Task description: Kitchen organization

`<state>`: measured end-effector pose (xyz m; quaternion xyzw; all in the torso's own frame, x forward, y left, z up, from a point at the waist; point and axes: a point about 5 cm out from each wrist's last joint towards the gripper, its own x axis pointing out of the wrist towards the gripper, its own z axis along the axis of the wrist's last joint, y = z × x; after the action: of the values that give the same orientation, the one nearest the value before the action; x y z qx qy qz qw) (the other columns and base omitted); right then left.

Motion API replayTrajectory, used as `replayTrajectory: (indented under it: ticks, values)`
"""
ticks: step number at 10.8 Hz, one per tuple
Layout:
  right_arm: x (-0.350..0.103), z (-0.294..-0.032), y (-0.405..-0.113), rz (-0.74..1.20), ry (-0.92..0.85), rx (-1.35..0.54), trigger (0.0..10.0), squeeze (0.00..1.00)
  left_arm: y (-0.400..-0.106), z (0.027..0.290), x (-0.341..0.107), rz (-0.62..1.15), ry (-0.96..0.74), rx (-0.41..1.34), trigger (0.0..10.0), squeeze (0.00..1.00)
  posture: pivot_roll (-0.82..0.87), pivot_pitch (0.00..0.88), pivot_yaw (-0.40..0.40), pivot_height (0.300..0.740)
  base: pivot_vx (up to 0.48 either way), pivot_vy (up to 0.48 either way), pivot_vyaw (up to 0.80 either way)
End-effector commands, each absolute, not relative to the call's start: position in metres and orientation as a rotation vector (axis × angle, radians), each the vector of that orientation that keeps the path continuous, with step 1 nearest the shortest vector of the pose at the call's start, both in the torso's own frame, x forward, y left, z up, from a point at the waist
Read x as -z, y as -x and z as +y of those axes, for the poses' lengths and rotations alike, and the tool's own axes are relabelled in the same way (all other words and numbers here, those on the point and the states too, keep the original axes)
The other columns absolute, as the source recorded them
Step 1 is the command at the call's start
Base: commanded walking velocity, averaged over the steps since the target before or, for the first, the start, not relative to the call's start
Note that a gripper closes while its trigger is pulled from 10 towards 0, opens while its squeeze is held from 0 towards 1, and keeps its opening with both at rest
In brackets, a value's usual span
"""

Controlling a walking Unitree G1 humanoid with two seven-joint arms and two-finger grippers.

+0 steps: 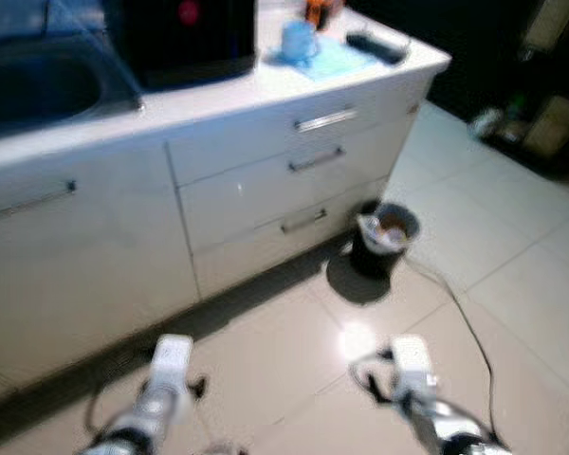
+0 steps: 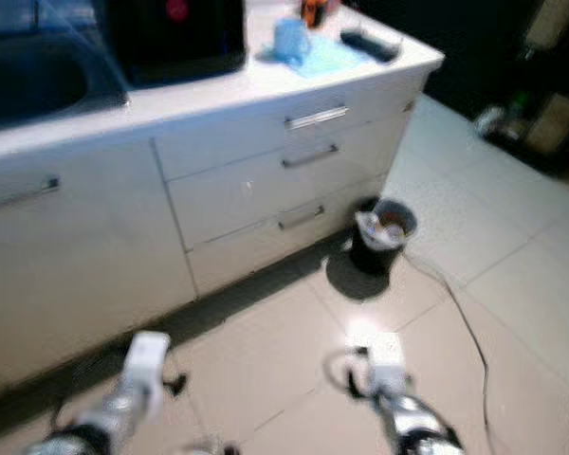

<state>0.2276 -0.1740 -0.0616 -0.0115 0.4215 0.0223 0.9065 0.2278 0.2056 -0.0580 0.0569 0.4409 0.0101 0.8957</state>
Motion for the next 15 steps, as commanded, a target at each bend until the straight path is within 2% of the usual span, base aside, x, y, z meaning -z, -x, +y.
replayTrajectory:
  ticks: [1,5,6,8,11,12,15]
  values:
    - [0.065,-0.183,-0.221,0.887,0.039,-0.033,10.0,0.0,-0.223,0.2,0.062,0.934,-0.11,-0.016,10.0,0.0,0.05,0.018,-0.045,0.74,0.0,0.446,0.0]
    - [0.064,-0.182,-0.223,0.875,0.027,-0.04,10.0,0.0,-0.224,0.202,0.061,0.929,-0.121,-0.017,10.0,0.0,0.06,0.017,-0.041,0.74,0.0,0.446,0.0]
    - [0.063,-0.182,-0.223,0.867,0.03,-0.047,10.0,0.0,-0.225,0.202,0.06,0.921,-0.127,-0.013,10.0,0.0,0.06,0.016,-0.04,0.74,0.0,0.0,0.0]
    - [0.062,-0.18,-0.225,0.861,0.038,-0.058,10.0,0.0,-0.231,0.203,0.056,0.89,-0.134,-0.043,10.0,0.0,0.06,0.01,-0.043,0.74,0.0,0.0,0.8]
    - [0.061,-0.179,-0.228,0.856,0.039,-0.061,10.0,0.0,-0.248,0.204,0.043,0.765,-0.005,-0.109,10.0,0.0,0.06,0.005,-0.041,0.74,0.0,0.0,0.8]
    - [0.061,-0.179,-0.228,0.858,0.041,-0.062,10.0,0.0,-0.252,0.202,0.041,0.767,-0.065,-0.084,10.0,0.0,0.06,0.001,-0.039,0.74,0.0,0.0,0.8]
    - [0.062,-0.182,-0.225,0.869,0.049,-0.058,10.0,0.0,-0.249,0.191,0.045,0.793,-0.043,-0.017,10.0,0.0,0.06,0.0,-0.038,0.74,0.0,0.0,0.8]
